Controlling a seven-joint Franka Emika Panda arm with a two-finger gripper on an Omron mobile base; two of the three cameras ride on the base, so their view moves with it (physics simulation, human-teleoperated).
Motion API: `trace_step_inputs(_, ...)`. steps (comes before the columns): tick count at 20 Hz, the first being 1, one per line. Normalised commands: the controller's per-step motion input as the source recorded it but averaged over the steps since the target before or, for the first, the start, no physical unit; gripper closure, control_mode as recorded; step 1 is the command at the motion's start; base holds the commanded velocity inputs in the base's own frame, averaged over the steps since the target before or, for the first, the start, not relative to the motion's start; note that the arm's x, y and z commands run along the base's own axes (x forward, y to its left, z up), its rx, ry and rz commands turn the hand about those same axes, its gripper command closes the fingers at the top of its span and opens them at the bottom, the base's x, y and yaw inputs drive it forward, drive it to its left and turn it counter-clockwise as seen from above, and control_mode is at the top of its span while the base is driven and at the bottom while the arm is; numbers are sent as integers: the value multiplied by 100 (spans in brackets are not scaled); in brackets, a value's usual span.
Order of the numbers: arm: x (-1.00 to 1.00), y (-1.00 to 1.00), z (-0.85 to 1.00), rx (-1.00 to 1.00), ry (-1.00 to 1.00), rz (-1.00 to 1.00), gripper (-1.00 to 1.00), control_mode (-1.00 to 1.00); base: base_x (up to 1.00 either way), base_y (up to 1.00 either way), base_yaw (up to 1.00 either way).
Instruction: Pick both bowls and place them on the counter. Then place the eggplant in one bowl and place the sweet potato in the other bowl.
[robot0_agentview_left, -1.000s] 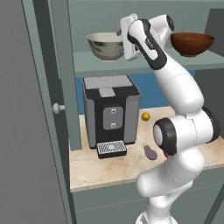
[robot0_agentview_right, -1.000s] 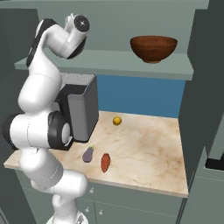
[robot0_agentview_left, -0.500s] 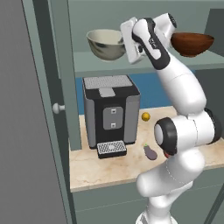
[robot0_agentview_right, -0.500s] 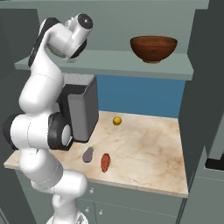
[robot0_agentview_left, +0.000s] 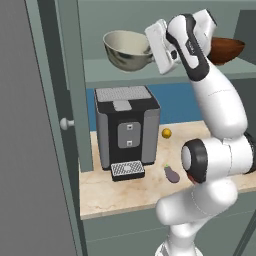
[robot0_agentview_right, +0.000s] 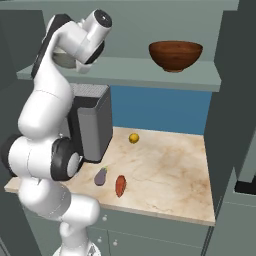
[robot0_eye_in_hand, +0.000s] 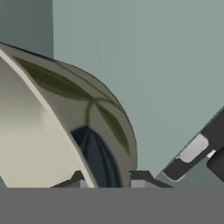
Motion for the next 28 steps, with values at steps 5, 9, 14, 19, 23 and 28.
trace_step_inputs(5, -72, -40, 1, 6, -19, 1, 100, -100, 0, 0, 0)
trace_step_inputs(9, -77, -32, -3, 2, -12, 0, 100, -100, 0, 0, 0)
trace_step_inputs(14, -69, -27, -6, 0, -1, 0, 100, -100, 0, 0, 0)
trace_step_inputs(19, -58, -39, -11, 0, 7, 0, 100, -100, 0, 0, 0)
trace_step_inputs(23, -47, -46, -18, 0, 16, 0, 100, -100, 0, 0, 0)
trace_step_inputs(28, -51, -44, -26, 0, 16, 0, 100, -100, 0, 0, 0)
